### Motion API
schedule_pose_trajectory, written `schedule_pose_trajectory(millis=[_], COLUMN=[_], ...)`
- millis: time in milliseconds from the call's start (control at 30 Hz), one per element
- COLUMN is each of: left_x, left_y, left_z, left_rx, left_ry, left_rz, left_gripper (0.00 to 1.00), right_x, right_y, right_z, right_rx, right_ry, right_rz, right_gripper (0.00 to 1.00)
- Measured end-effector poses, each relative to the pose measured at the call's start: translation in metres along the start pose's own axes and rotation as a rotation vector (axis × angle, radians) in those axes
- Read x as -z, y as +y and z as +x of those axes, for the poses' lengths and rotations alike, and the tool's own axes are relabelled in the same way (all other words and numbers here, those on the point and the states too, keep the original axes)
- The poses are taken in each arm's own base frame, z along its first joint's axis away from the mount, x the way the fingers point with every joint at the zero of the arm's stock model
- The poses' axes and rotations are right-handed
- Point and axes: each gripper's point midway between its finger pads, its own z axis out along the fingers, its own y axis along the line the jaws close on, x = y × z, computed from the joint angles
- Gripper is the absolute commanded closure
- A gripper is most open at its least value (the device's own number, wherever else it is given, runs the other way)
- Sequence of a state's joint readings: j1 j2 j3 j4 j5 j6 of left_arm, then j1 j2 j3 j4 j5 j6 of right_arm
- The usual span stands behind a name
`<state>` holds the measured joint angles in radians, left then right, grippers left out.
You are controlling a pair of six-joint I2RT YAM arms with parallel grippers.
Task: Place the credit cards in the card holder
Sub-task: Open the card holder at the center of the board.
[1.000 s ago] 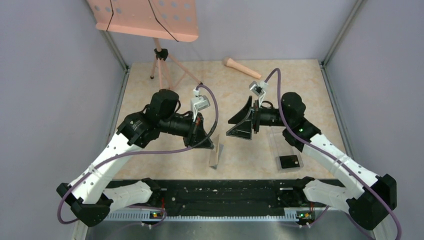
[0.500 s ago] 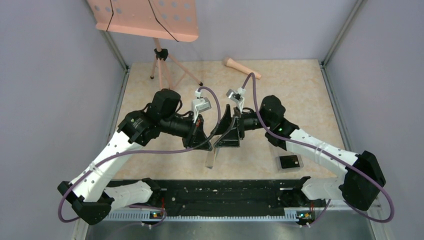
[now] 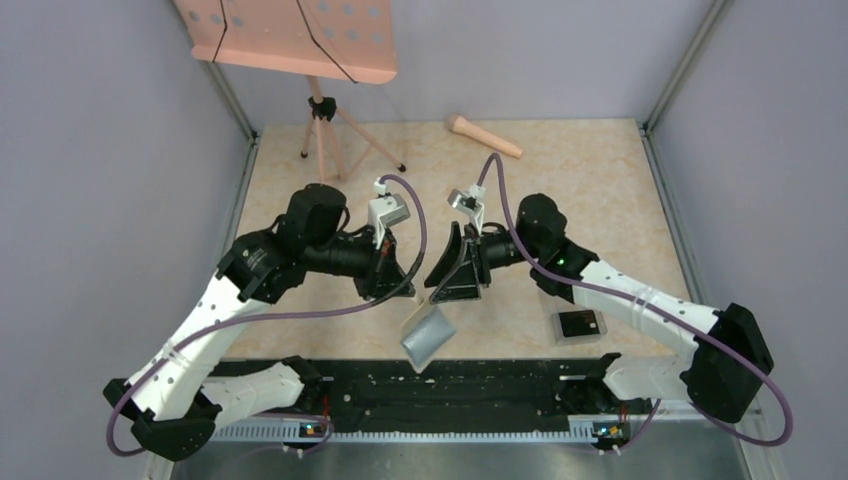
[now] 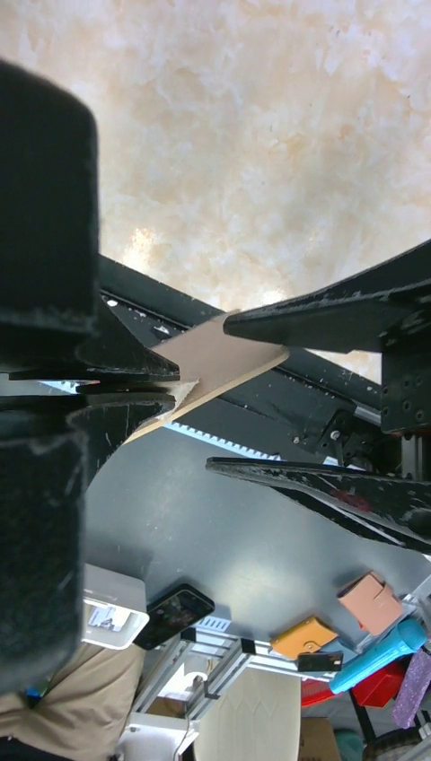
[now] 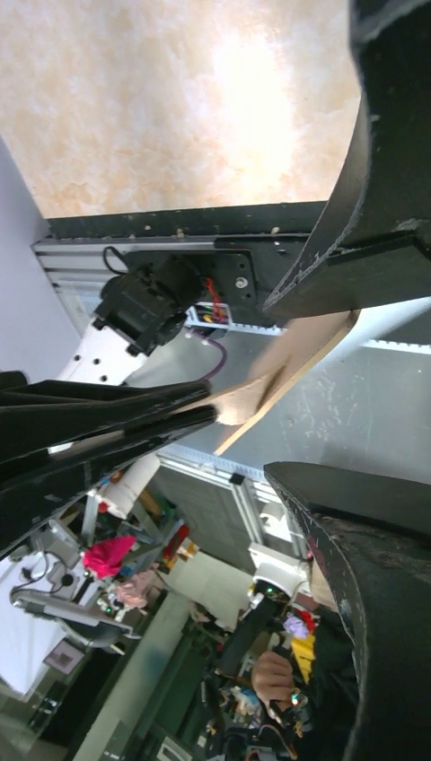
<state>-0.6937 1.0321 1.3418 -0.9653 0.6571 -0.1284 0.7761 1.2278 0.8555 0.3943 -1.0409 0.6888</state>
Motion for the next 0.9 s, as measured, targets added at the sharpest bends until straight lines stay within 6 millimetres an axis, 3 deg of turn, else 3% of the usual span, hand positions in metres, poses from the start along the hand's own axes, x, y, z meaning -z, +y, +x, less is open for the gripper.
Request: schedule_pose_trajectory(millis=[200,467,667,800,900], left_x=[0.000,-0.006,-0.009,-0.012,-0.014], left_y=[0.004,0.009,0.010,0.010,0.011], left_z=[-0.005,-0.009,-0.015,-0.017,-0.017], left_rx=[-0.006,0.017,0.018,0.019,0.022], left_ry=[-0.023,-0.024,-0.041,-0.054,-0.060], left_rz=[-0.028,-0.035,-0.032,-0.022,-0.017], left_gripper=[1.00,1.00,1.00,1.00,1.00], right_x=[0.001,-0.005,-0.006,0.001,0.004], right_y=[0.000,-0.001,-0.017,-0.020,-0.021], right_z=[0.020,0.025,0.024,0.020,0.015], right_rx=[-0.027,0.003,0.050,0.100,0.121], right_ry=[0.062,0.066,0.035,0.007,-0.003], right_rz=[0.035,0.087,0.255,0.340,0.366], right_gripper=[0.41,0.29,0.24,0.31,0.45])
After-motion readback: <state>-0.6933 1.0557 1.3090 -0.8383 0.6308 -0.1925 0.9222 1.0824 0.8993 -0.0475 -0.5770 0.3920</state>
